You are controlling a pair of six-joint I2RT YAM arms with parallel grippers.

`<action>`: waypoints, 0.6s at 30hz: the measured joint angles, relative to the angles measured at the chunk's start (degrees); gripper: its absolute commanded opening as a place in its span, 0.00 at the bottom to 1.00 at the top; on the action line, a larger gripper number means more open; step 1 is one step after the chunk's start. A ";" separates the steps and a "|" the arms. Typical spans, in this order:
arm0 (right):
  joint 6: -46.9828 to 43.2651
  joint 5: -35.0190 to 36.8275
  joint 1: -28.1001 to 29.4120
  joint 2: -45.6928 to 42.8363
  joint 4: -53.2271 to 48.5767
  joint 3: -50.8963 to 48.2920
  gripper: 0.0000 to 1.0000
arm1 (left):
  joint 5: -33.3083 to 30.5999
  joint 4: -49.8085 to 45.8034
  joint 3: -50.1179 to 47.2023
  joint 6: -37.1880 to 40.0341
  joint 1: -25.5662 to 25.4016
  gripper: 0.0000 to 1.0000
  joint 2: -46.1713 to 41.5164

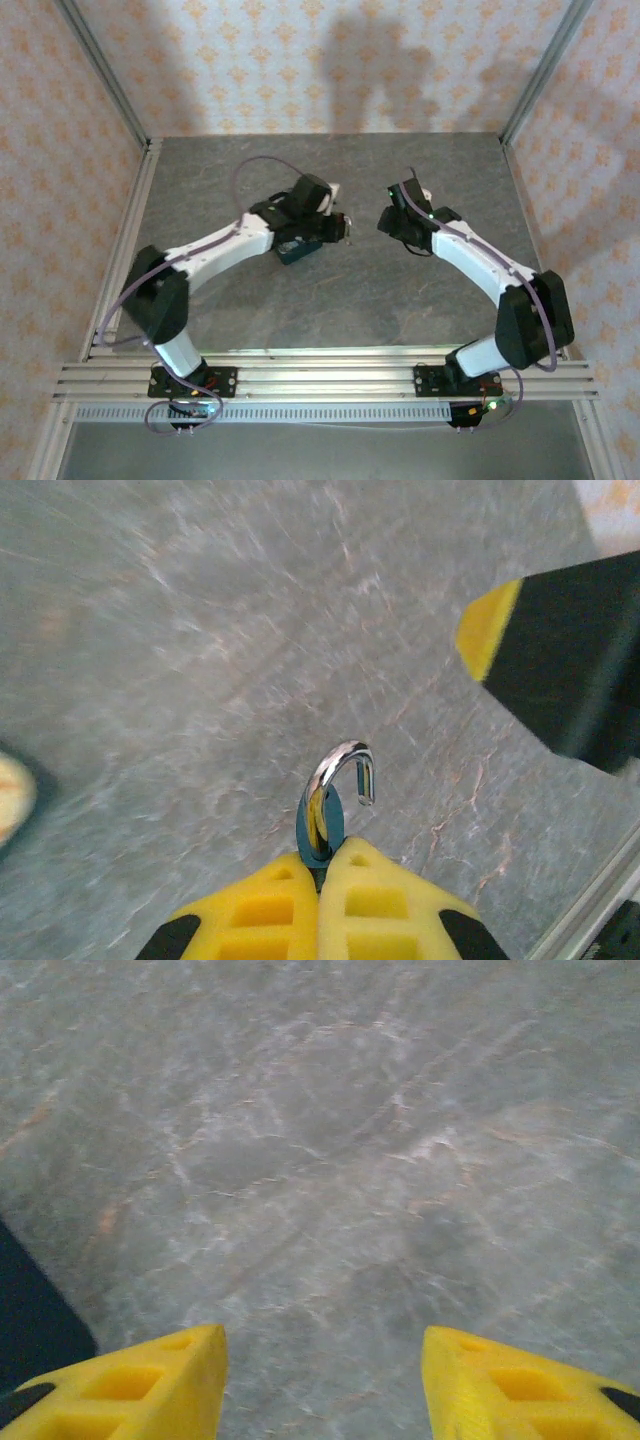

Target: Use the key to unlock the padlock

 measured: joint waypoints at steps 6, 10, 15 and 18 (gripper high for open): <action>0.85 5.51 -0.55 -6.38 -1.97 -4.90 0.61 | -0.04 1.95 3.45 -1.64 -3.21 0.00 10.49; 1.18 8.50 -0.76 -9.97 -2.67 -7.58 0.63 | -0.31 2.89 4.13 -2.75 -3.48 0.12 14.49; 1.38 10.69 -0.76 -12.37 -2.80 -8.85 0.70 | -2.51 2.23 4.46 -2.23 -3.45 0.30 15.61; 0.96 12.31 -0.76 -12.96 -2.36 -9.16 0.79 | -4.61 0.50 6.38 -0.42 -3.45 0.40 15.32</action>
